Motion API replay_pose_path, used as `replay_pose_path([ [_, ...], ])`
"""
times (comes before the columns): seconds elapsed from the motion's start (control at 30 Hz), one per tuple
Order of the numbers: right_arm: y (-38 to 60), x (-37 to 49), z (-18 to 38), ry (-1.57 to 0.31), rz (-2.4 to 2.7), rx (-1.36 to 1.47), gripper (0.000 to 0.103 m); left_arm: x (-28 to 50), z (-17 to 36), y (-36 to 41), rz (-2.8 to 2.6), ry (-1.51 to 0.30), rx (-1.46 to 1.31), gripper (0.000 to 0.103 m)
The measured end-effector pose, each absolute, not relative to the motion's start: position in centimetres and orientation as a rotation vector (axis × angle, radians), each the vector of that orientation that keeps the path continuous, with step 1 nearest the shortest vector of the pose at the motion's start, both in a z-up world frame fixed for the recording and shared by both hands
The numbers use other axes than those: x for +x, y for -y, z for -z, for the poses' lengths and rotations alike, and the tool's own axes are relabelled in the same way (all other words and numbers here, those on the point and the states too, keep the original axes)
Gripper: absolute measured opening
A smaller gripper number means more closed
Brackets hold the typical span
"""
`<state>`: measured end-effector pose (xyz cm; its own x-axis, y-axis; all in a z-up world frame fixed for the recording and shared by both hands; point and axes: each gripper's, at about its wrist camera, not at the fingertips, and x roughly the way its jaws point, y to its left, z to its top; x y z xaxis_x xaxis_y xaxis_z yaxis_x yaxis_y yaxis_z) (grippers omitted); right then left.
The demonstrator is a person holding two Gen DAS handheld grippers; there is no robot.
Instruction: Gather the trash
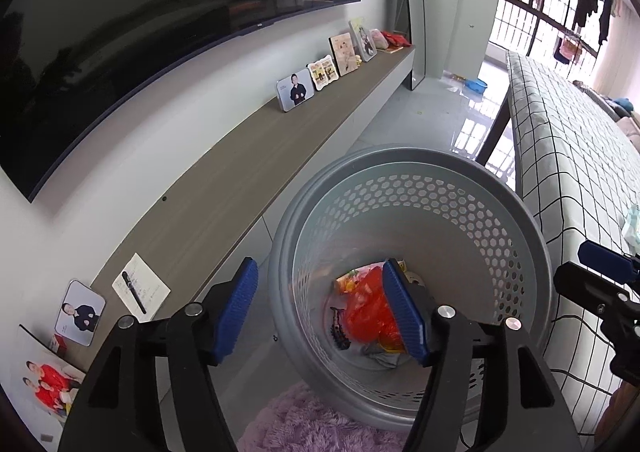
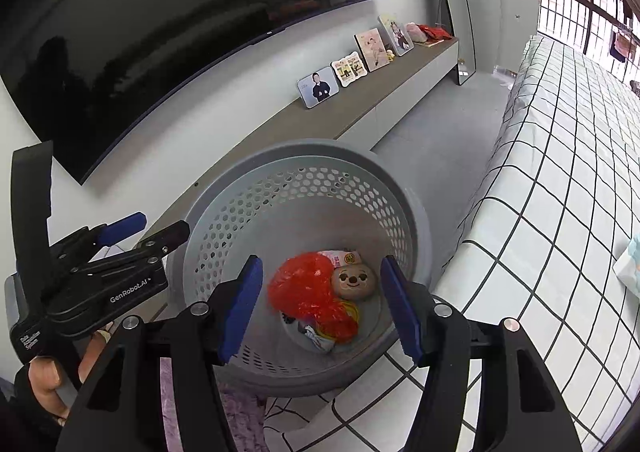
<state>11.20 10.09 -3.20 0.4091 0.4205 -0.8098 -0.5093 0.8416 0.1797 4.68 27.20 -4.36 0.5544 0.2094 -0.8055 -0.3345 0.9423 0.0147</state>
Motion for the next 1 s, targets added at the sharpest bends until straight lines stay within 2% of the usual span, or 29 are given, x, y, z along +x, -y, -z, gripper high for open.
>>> replay_pose_path([
  [0.4, -9.7, 10.3, 3.4, -0.983, -0.570, -0.096, 0.059, 4.0, 3.5, -26.4, -0.336, -0.917, -0.139, 0.076],
  [0.93, -10.5, 10.4, 3.4, -0.971, -0.565, -0.120, 0.059, 3.5, 2.3, -26.9, -0.383, -0.895, -0.137, 0.085],
  [1.0, -10.4, 10.4, 3.5, -0.971, -0.563, -0.118, 0.060, 3.5, 2.2, -26.9, -0.386, -0.891, -0.136, 0.089],
])
